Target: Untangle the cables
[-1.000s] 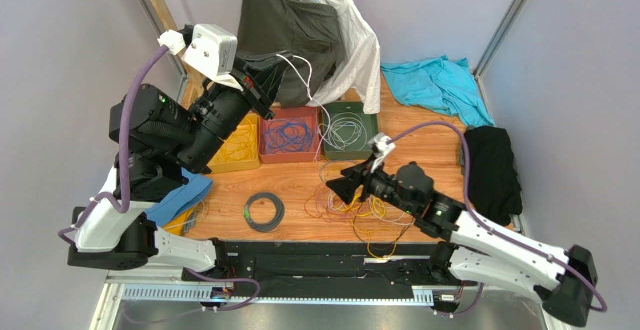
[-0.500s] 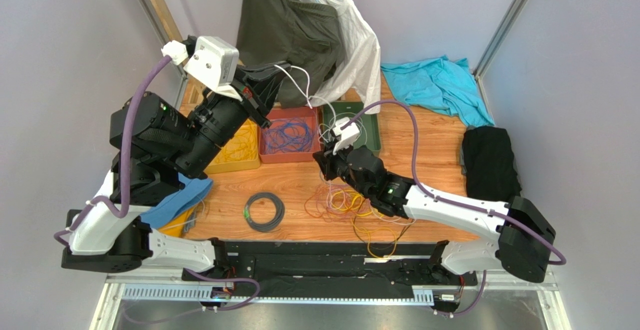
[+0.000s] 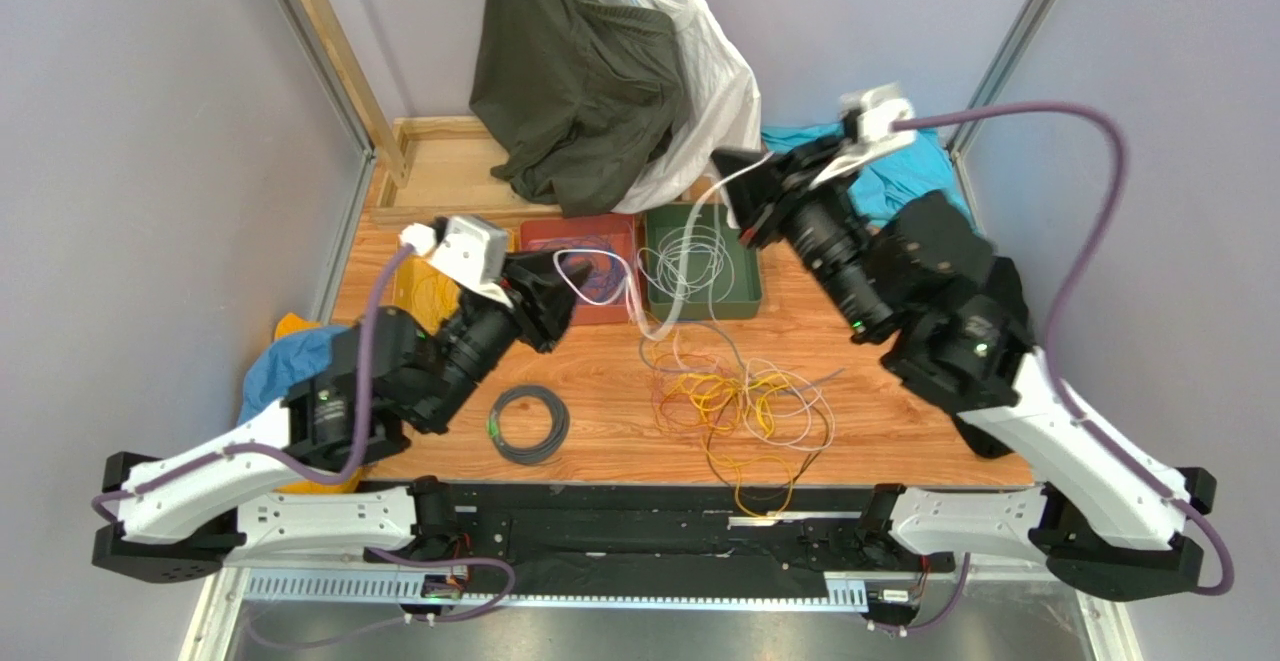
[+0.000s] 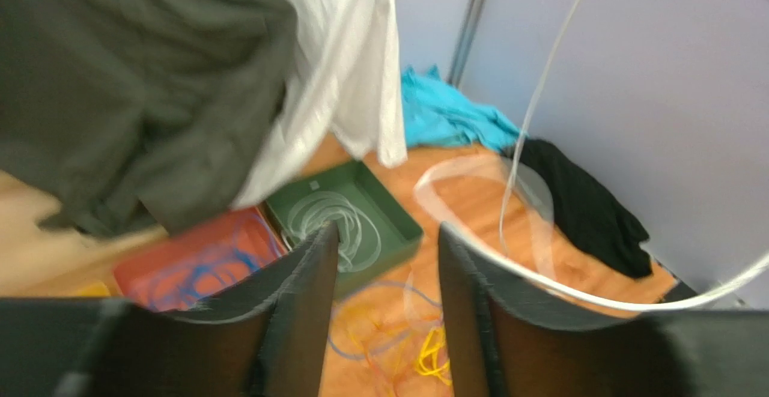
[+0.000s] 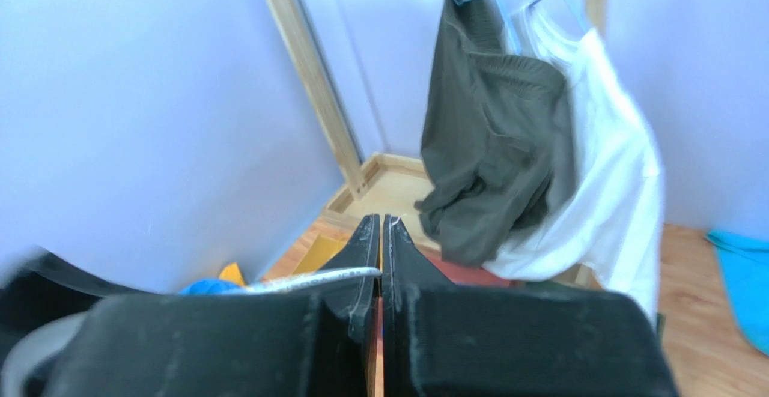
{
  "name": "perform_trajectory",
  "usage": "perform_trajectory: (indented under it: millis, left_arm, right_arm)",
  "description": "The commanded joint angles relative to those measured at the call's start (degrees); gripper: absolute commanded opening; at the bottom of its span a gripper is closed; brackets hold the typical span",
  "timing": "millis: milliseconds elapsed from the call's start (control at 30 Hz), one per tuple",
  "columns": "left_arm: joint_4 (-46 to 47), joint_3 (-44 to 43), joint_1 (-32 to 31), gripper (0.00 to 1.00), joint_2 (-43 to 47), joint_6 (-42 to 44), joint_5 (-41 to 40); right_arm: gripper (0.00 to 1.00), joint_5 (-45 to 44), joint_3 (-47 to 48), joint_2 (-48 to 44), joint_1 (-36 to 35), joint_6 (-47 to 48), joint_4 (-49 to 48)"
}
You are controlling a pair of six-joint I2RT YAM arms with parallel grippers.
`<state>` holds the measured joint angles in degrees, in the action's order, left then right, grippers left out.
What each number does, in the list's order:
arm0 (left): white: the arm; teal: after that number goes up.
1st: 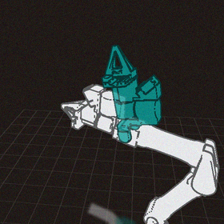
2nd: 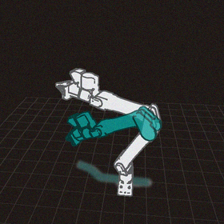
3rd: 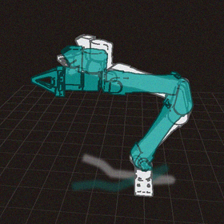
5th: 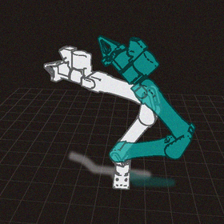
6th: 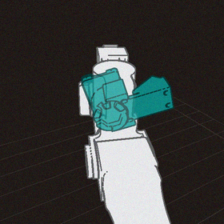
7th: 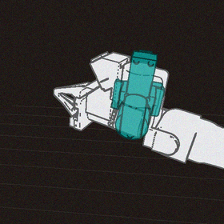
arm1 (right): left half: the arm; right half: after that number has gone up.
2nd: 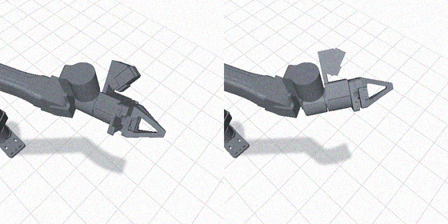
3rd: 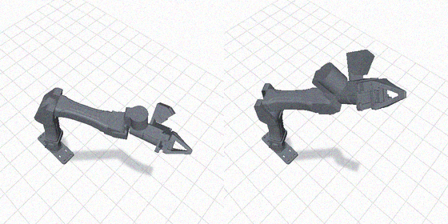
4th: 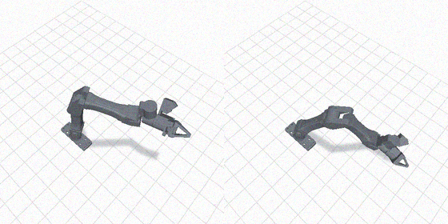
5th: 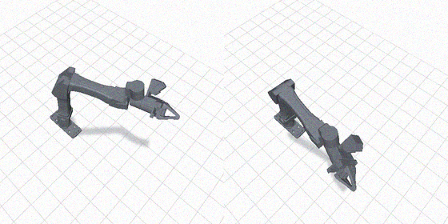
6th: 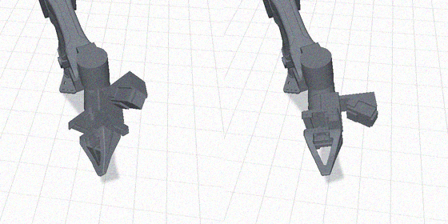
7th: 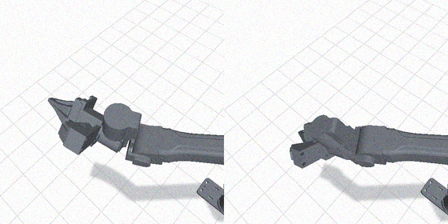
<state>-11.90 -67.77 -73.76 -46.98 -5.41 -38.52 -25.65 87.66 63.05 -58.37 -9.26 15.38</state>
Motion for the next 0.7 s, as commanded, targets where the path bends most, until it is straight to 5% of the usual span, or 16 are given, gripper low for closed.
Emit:
perform_trajectory:
  millis: [0, 167, 467, 667]
  left_arm:
    - [6.00, 9.20, 0.10, 0.75, 2.33, -11.00, -1.20]
    - [6.10, 16.16, 0.10, 0.96, 4.61, -16.82, -1.91]
    - [8.73, 35.21, 0.10, 0.97, 8.92, -30.00, -0.68]
    - [21.02, 46.92, 0.02, 0.91, 5.77, -38.00, 5.12]
  right_arm:
    - [0.00, -3.35, 17.08, 6.89, 0.62, 5.12, 15.63]
    - [0.00, -3.35, 35.11, 15.17, 0.89, 6.61, 27.68]
    - [0.00, -5.02, 38.55, 19.04, 2.47, 9.08, 24.53]
    - [0.00, -4.58, 40.32, 19.83, 3.35, 11.45, 20.75]
